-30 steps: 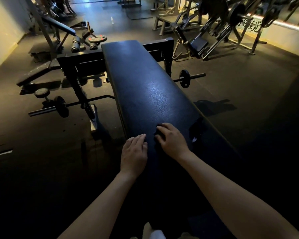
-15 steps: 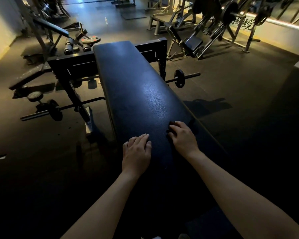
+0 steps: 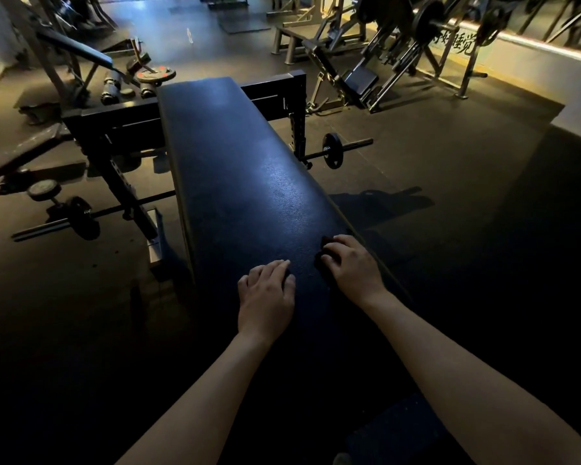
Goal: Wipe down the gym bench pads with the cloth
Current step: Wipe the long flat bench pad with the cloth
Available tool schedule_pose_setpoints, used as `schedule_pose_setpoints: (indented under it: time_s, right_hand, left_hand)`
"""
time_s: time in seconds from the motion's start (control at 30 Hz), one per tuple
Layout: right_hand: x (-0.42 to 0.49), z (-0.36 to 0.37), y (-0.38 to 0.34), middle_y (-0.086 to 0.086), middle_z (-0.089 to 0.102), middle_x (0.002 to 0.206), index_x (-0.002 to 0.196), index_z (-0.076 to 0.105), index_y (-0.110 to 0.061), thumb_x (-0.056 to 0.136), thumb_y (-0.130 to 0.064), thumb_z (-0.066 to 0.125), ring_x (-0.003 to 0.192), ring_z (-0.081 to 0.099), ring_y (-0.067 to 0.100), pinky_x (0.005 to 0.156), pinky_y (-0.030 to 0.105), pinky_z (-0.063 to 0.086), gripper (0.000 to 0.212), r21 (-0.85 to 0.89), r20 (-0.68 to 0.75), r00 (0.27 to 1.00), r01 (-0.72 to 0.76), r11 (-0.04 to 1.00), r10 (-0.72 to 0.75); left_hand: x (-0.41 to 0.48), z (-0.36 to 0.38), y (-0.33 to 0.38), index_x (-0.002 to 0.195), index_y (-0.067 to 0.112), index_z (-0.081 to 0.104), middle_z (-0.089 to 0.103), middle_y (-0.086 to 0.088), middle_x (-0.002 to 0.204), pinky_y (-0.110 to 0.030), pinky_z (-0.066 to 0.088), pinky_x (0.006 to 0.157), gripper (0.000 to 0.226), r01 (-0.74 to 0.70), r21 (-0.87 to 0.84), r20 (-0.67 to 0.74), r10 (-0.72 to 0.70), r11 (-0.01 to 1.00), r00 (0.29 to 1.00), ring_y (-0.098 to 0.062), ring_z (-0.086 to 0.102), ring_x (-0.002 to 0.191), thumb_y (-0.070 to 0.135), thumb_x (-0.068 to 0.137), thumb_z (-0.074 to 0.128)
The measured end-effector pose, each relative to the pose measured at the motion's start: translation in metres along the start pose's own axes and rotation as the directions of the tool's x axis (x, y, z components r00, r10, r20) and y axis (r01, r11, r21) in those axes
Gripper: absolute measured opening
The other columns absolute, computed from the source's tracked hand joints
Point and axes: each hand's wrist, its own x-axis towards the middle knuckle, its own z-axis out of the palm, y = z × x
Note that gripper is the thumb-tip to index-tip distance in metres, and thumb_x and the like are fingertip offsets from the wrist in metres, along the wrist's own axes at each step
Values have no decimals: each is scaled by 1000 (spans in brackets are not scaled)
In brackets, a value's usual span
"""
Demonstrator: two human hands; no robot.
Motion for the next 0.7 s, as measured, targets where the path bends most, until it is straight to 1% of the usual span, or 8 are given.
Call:
schedule_pose_setpoints:
  time_s: [0.1,0.23,0.33,0.43,0.5,0.57,0.63,0.7]
  right_hand:
    - [-23,7,-9,3,62,126,111,74,-13,91,-27,70,116,58,20,99,25,40,24,12,10,998,69,998,-69]
    - [-30,11,9,3,62,130,115,72,-16,90,-21,70,122,57,21,103,29,44,26,14,29,987,157,987,-158]
    - [6,2,31,4,59,132,120,70,-16,92,-20,68,125,53,23,106,29,38,29,-1,-9,994,105,994,-105]
    - [30,-9,41,1,54,138,127,66,-19,96,-27,62,132,46,21,107,31,36,32,-5,-7,1000,18,1000,-18]
    - [23,-9,38,1,53,139,124,67,-19,95,-30,63,130,47,21,107,32,38,31,-2,12,999,32,999,-32]
    - [7,-6,35,0,56,135,116,69,-19,93,-33,65,127,50,19,106,32,40,27,7,7,998,62,998,-62]
    - [-8,-5,37,-2,59,131,109,70,-19,92,-31,67,124,53,18,103,30,42,21,18,-7,995,100,995,-100]
    - [-7,-3,46,-2,60,129,108,70,-19,92,-26,67,123,54,18,102,30,45,18,19,0,991,136,990,-136]
  left_hand:
    - [7,5,9,143,30,52,47,14,150,-37,17,111,41,29,4,-20,-29,1000,999,-11,34,135,39,106,40]
    - [20,12,28,145,29,50,43,13,154,-38,16,112,42,0,-7,45,0,1000,999,-11,31,138,39,106,39]
    - [22,15,32,147,32,46,38,16,157,-40,14,116,44,-20,37,72,17,999,997,-11,27,140,41,106,36]
    - [20,15,32,147,32,46,38,18,156,-39,15,116,43,0,35,59,-2,999,998,-9,26,140,42,107,35]
    - [23,17,36,146,32,48,40,18,154,-38,16,113,43,30,36,40,-32,999,999,-9,28,138,41,107,35]
    - [31,20,42,145,32,50,42,18,153,-39,17,111,42,60,19,33,-61,998,998,-11,30,136,41,106,36]
    - [40,23,49,145,32,49,41,17,154,-40,17,110,42,66,15,50,-67,998,997,-11,30,136,40,106,36]
    - [49,26,55,146,32,48,39,17,156,-40,16,111,42,55,7,76,-56,998,996,-11,28,136,40,106,37]
